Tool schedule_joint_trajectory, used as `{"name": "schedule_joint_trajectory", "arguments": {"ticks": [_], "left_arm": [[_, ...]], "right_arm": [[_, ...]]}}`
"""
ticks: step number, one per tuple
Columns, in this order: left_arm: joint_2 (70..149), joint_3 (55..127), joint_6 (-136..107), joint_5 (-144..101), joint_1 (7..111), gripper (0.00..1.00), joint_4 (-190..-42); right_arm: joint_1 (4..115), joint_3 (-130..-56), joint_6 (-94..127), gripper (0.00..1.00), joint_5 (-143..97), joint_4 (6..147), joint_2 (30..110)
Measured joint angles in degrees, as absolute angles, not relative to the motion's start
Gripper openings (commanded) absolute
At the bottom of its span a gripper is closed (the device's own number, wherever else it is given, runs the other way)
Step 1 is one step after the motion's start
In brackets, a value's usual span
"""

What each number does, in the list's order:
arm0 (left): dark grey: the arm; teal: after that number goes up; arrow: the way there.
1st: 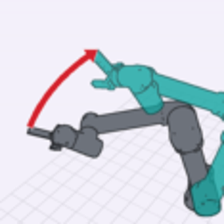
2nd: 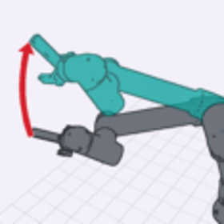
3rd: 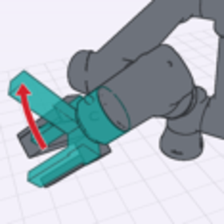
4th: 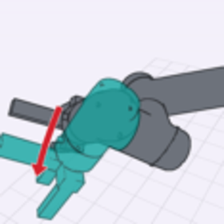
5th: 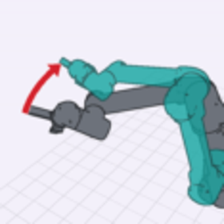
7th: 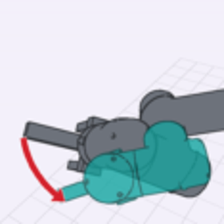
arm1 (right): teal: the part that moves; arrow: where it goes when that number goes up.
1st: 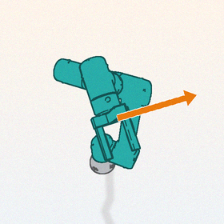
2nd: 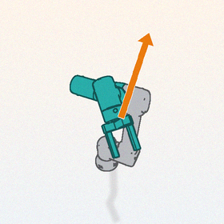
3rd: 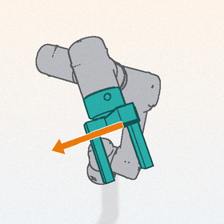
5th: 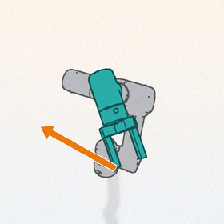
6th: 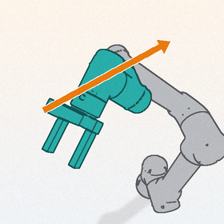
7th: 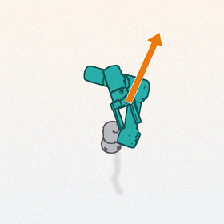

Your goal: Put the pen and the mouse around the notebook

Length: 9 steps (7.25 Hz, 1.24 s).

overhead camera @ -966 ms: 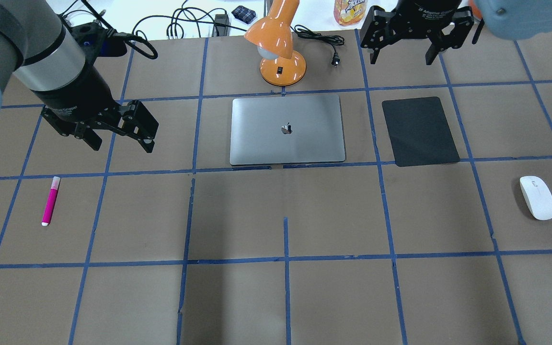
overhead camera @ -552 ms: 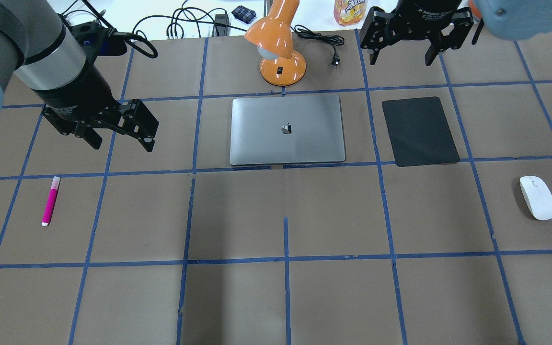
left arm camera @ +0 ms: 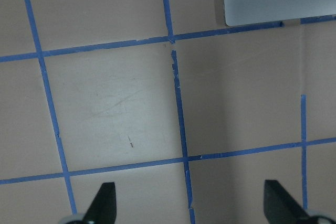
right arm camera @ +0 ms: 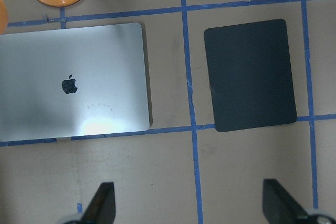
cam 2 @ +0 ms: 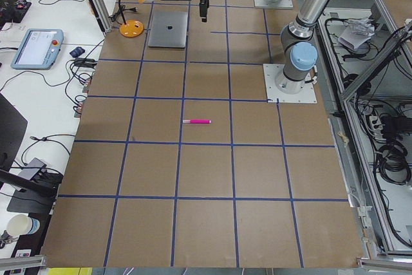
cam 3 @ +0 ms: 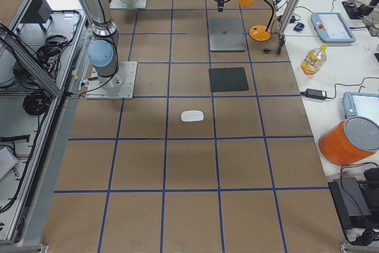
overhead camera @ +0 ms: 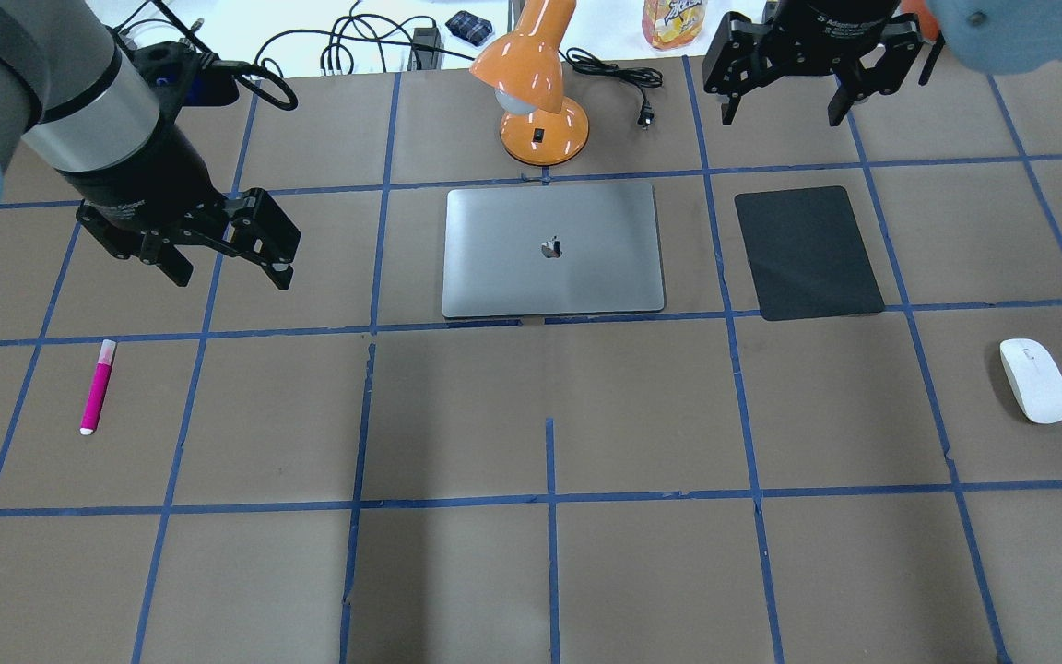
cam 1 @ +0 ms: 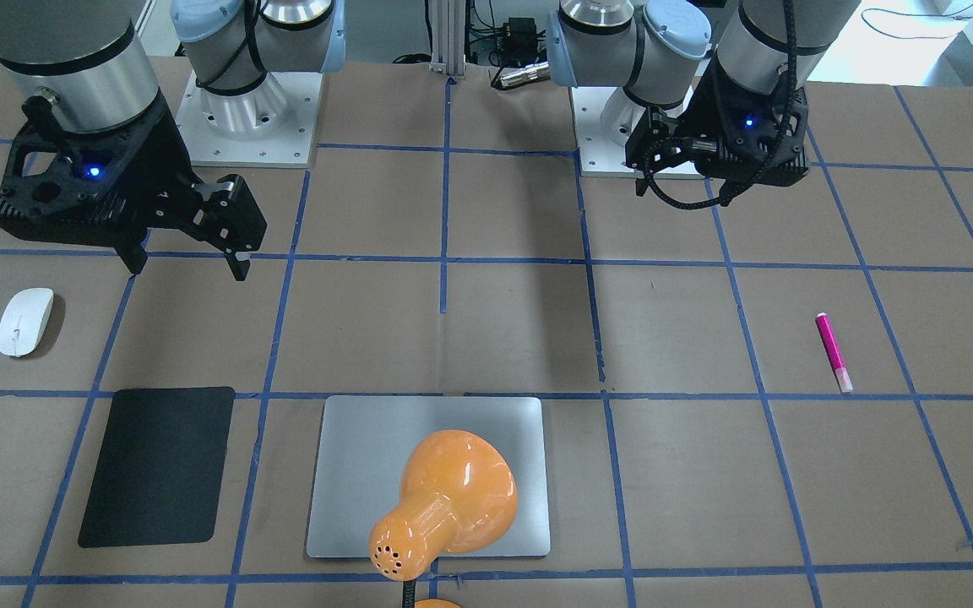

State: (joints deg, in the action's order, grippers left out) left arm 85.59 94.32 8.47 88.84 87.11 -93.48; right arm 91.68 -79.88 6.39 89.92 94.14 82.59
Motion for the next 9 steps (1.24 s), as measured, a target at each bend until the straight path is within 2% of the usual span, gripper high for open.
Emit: {"name": "schedule_joint_trajectory", "arguments": {"ticks": [2,6,8,9], "left_arm": [[85.63,94.38,8.5,88.86,86.8,1.0,-93.47],[86.23,94.53,8.53,88.75,85.82,1.0,-93.44],[87.38,95.4,8.58,88.56,79.5,1.0,-93.35],[88.27,96.17,8.57,88.55,74.7,1.0,-92.95]], "right_arm": [[86.22,-79.92,0.35,1.0,90.04,93.5,82.81],[65.72,-83.77,-28.17,1.0,89.82,89.87,82.68],[57.32,-88.73,-33.25,0.97,90.71,90.81,82.67],[54.64,-91.62,-34.4,0.98,91.46,93.32,82.42]]}}
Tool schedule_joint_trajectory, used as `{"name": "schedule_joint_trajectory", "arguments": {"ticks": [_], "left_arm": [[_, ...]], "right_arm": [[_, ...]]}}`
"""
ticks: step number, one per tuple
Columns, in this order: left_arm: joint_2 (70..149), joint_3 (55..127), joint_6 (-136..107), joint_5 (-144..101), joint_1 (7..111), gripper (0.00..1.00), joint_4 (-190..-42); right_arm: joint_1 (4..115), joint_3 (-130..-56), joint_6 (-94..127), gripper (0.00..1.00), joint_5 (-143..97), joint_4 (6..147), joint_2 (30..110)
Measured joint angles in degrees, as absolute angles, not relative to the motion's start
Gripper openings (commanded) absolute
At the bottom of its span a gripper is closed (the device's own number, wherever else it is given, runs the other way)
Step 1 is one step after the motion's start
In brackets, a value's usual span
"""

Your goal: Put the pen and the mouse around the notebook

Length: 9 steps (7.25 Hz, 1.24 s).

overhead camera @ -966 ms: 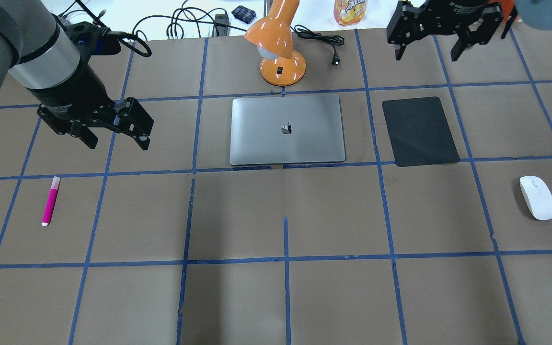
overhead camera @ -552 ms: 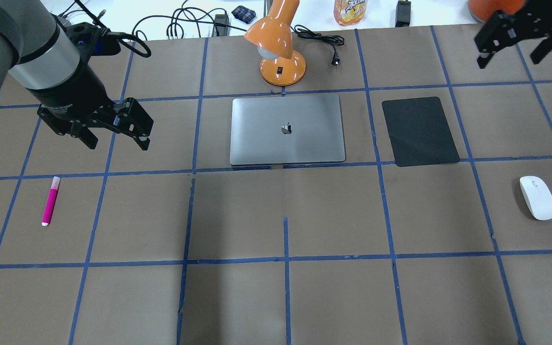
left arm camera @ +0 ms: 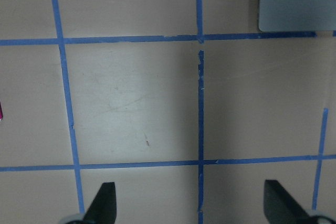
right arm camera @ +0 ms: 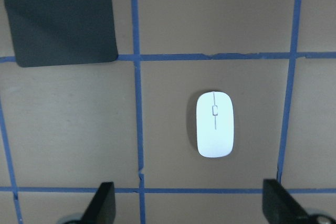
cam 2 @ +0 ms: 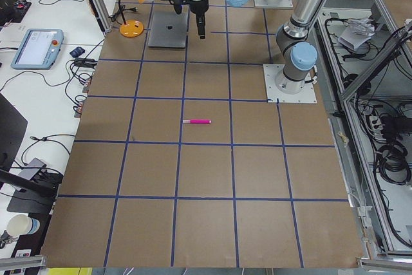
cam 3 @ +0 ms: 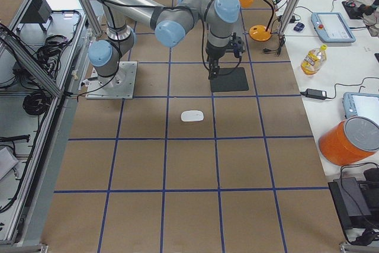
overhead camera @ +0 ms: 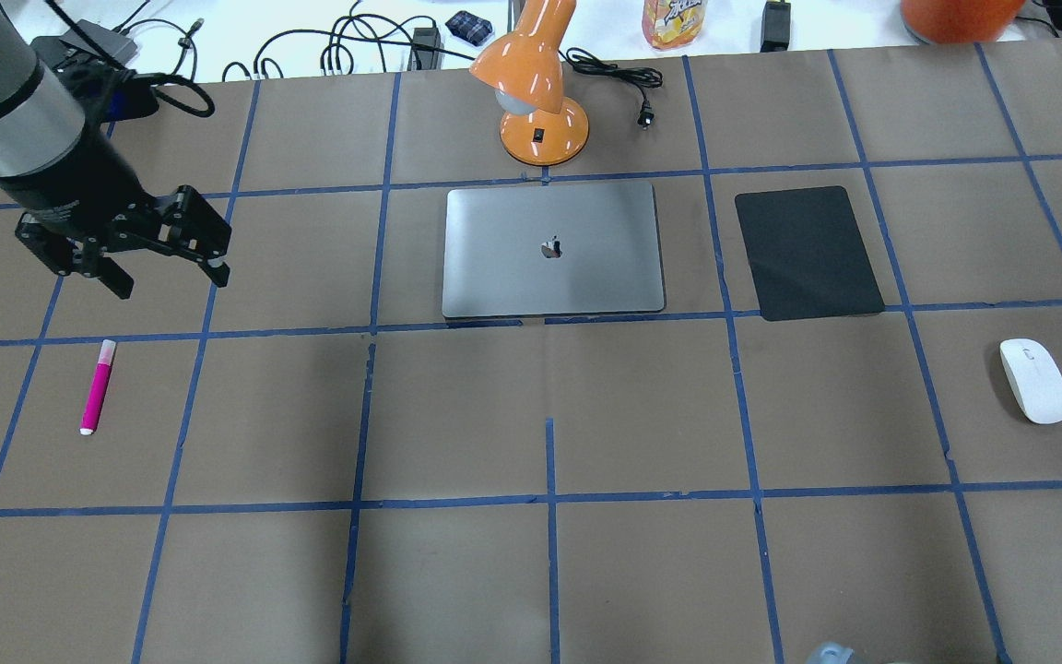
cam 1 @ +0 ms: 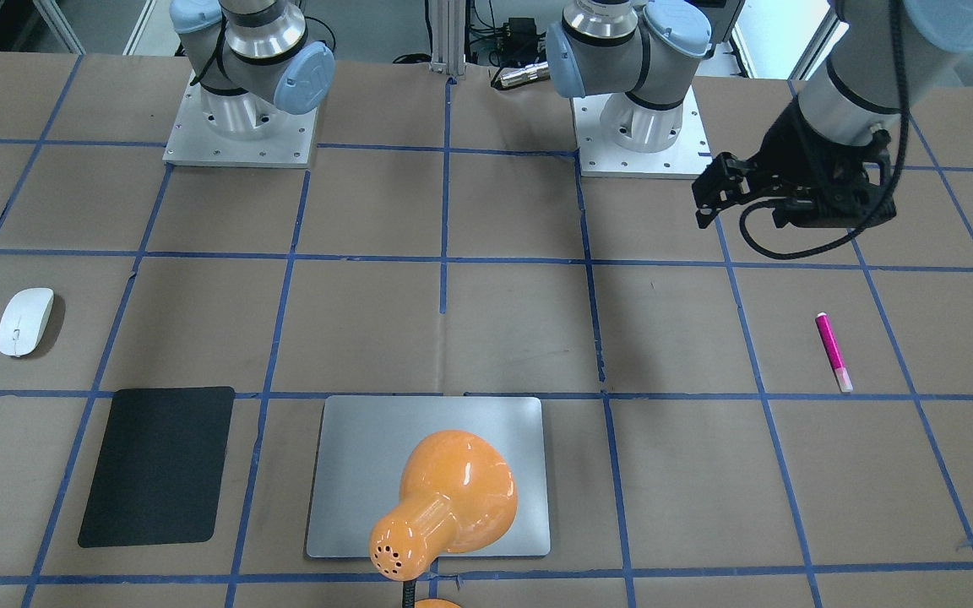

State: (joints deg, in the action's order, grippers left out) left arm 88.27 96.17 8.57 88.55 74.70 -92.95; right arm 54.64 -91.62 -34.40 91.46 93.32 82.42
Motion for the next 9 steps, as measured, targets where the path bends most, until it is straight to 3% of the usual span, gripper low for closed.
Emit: {"name": "schedule_joint_trajectory", "arguments": {"ticks": [4,7,9], "left_arm": [[94.95,97.86,13.92,88.85,62.5,1.0,-85.65],[99.45,106.31,22.97,94.43,57.63,1.0,-68.37],[101.2,113.67,33.24,95.33,55.29,1.0,-53.31]], "right_arm": [[51.22,-110.0,-35.76,1.0,93.31,119.48,77.13],[49.13,-115.3,-37.74,1.0,94.69,129.13,72.88],[48.36,-116.12,-38.39,0.9,94.79,130.36,71.44]]}}
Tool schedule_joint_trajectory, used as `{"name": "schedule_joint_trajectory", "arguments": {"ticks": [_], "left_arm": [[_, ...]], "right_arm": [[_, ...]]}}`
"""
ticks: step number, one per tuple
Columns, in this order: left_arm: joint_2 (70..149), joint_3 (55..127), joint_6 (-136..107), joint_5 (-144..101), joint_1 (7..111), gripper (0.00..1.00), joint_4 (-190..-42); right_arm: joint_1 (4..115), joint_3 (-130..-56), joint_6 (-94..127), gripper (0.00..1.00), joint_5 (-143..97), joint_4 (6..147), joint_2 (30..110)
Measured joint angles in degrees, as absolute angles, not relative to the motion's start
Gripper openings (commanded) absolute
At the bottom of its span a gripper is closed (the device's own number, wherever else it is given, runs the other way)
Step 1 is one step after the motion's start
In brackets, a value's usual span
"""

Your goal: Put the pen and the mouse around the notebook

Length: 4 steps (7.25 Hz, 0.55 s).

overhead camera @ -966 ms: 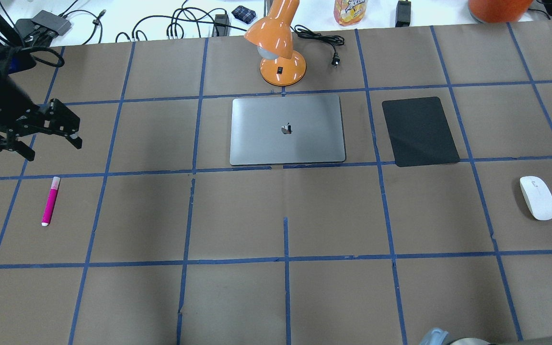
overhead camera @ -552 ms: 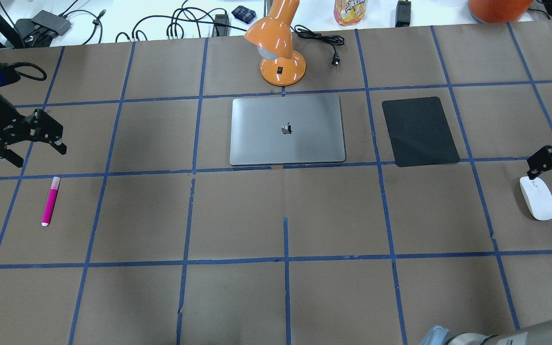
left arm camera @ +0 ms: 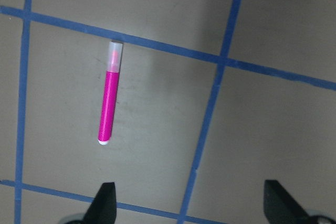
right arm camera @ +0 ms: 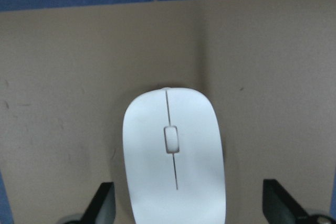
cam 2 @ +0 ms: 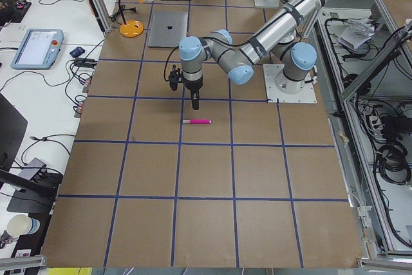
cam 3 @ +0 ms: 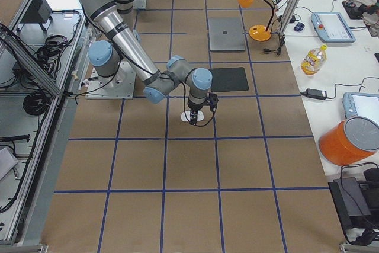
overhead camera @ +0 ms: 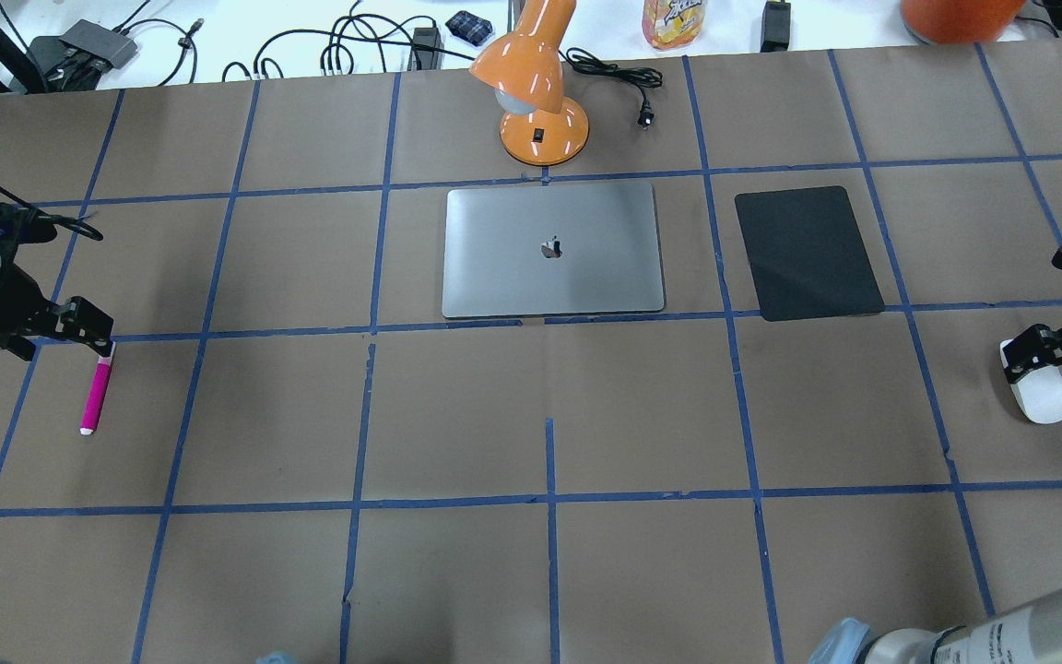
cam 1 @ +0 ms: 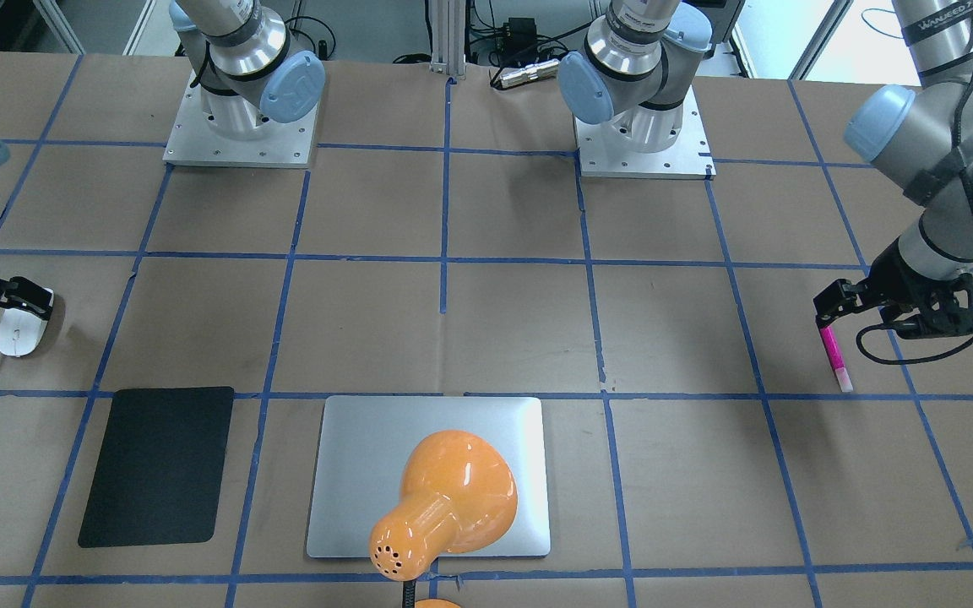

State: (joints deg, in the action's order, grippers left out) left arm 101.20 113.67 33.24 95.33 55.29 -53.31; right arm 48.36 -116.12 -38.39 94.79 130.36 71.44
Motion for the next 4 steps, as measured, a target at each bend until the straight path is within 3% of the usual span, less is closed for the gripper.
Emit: {"name": "schedule_joint_trajectory", "arguments": {"ticks": [2,4], "left_arm": [[103.51,116.5,36.93,95.12,53.57,1.0,-47.82],[106.13,116.4,37.61,92.83,52.56,1.0,-45.85]], "right_arm": [[48.27,-116.21,-38.48,0.83,94.88,130.48,70.52],[48.26,-116.48,-38.49,0.63,94.84,130.32,70.41]]}}
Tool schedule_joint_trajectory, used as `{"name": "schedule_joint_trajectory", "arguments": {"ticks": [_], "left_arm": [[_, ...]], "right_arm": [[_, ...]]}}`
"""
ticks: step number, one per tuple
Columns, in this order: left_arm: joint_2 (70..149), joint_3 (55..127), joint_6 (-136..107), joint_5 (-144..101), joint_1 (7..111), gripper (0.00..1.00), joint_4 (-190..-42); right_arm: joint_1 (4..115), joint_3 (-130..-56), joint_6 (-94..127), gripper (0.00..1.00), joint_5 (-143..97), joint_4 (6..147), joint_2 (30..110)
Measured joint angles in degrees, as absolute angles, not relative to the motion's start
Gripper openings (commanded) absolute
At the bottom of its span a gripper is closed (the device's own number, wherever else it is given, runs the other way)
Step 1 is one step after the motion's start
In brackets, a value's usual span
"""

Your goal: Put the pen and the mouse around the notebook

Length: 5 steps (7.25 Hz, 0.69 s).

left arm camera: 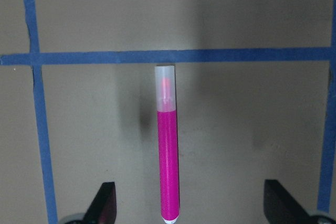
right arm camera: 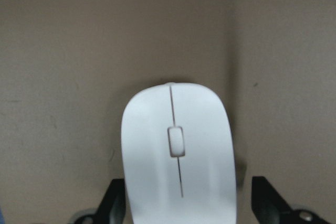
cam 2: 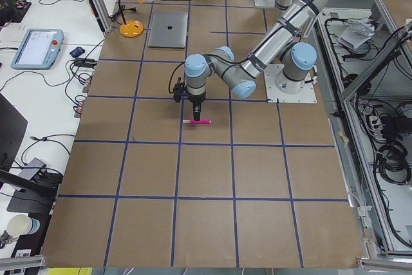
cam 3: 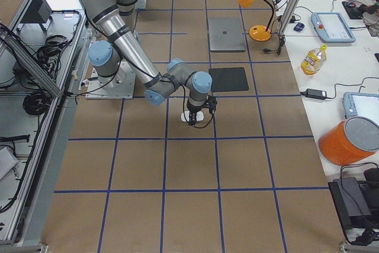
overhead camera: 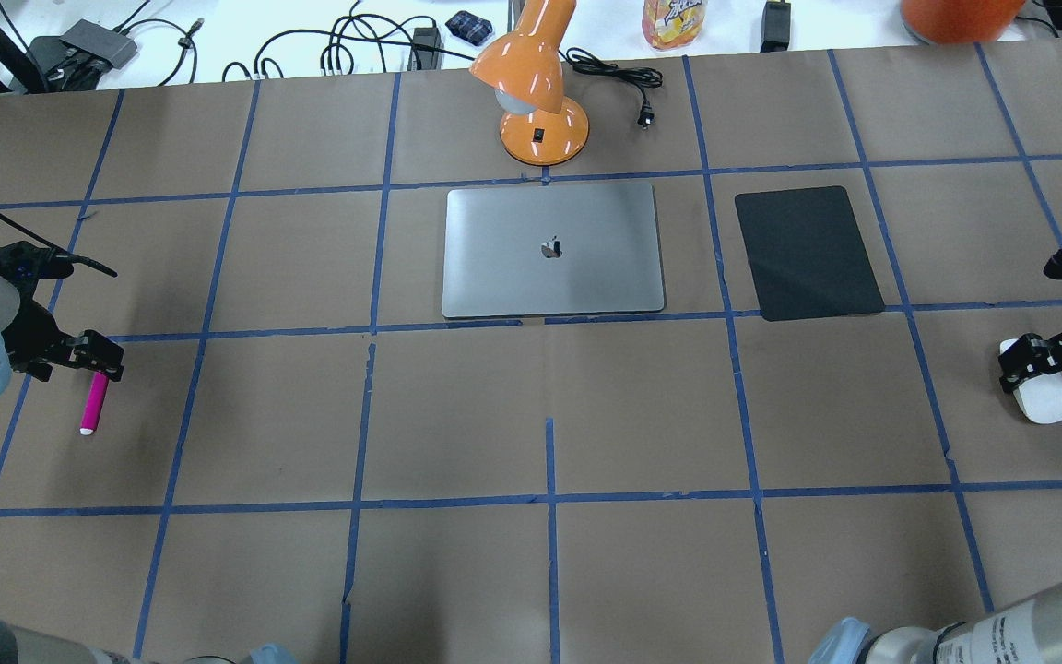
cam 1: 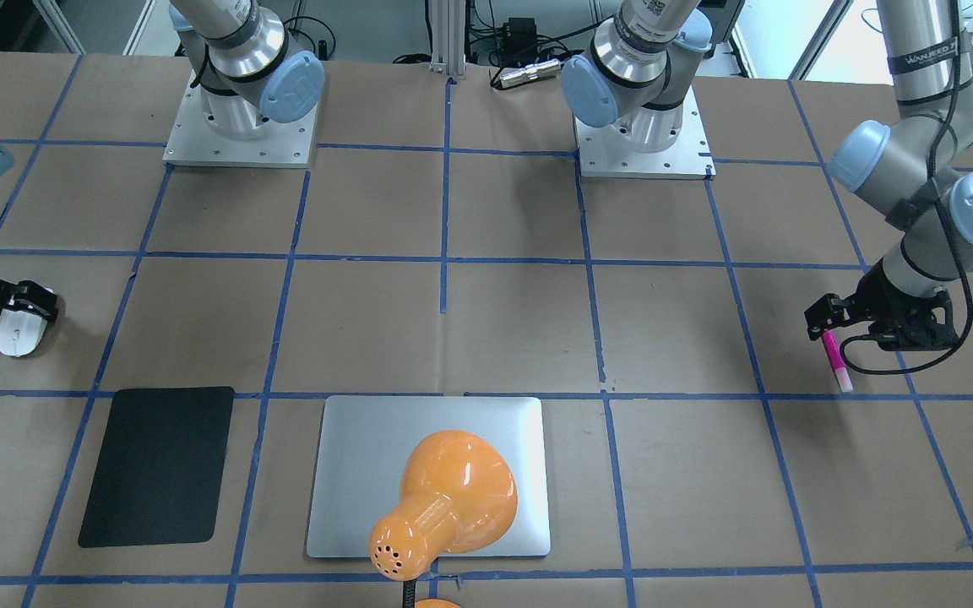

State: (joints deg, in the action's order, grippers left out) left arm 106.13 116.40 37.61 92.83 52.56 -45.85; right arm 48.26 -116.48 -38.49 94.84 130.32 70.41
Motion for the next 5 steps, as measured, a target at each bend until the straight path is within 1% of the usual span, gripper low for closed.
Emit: {"name": "schedule_joint_trajectory", "arguments": {"ticks": [1,2,3,5], "left_arm": [[107.26,116.3,37.72,90.71,51.59,1.0,-45.37],[108.16,116.3,37.81,89.22,50.49,1.0,-45.14],[108.84,116.28,37.9,88.56,49.8,0.93,-44.91],[109.74,116.28,37.94,88.28,49.45,0.52,-44.38]], "right_arm": [[48.3,-116.8,-38.48,0.58,94.85,130.06,70.57],[48.35,-117.02,-38.44,0.51,94.87,129.82,70.8],[48.42,-117.01,-38.42,0.51,94.85,129.58,70.93],[49.16,-115.74,-38.08,0.51,94.88,128.67,71.54]]}}
